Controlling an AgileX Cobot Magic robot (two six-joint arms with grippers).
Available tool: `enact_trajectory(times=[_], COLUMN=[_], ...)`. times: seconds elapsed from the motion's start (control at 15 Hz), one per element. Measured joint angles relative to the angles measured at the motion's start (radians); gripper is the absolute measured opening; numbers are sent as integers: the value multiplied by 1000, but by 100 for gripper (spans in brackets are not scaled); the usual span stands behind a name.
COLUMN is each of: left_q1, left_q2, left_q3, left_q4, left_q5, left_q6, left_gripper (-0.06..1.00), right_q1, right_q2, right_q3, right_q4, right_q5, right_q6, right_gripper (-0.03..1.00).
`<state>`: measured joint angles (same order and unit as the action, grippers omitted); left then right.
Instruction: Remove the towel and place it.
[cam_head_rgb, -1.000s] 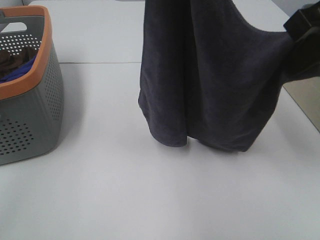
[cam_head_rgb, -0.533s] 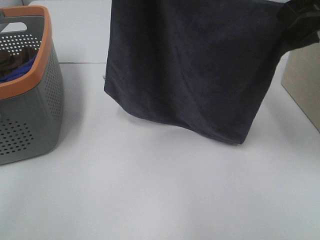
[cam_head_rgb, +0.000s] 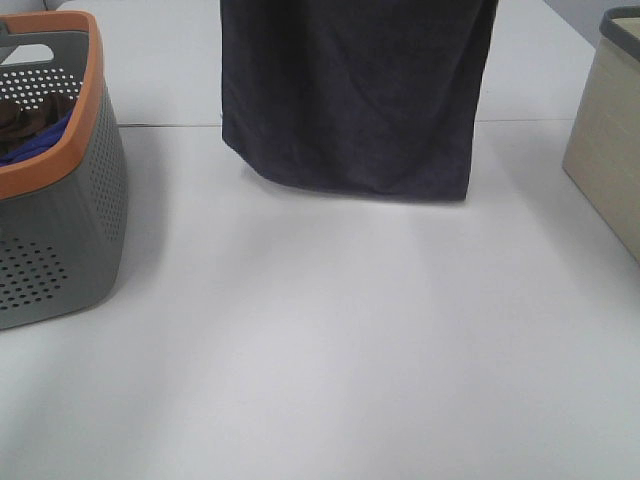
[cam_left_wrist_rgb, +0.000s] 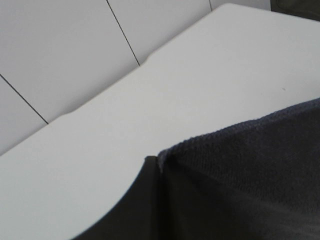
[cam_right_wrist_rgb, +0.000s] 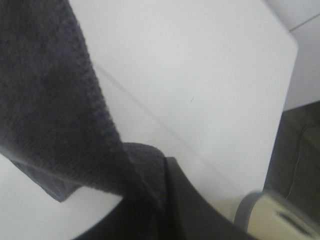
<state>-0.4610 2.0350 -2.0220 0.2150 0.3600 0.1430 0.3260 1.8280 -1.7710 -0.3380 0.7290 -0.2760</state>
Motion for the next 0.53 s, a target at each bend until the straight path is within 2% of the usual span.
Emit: enact_trajectory(times=[0.07, 0.27, 0.33, 0.4, 0.53], left_q1=[10, 58, 78, 82, 80], left_q2=[14, 98, 144, 169, 208], left_q3=[0, 0, 0, 0, 0], left_q4=[1, 2, 4, 5, 4], left_q5=[-49, -300, -393, -405, -373], left_q6=[-1, -1, -1, -1, -1], left_gripper=[0, 0, 0, 0, 0], right_q1=[0, 0, -20, -38, -65], right_q2=[19, 118, 177, 203, 242], right_q3=[-20, -82, -87, -87, -87], right_q4=[-13, -70, -85, -85, -70], right_q5=[-44, -285, -401, -427, -416], right_q6=[0, 1, 1, 7, 36], right_gripper=[0, 0, 0, 0, 0])
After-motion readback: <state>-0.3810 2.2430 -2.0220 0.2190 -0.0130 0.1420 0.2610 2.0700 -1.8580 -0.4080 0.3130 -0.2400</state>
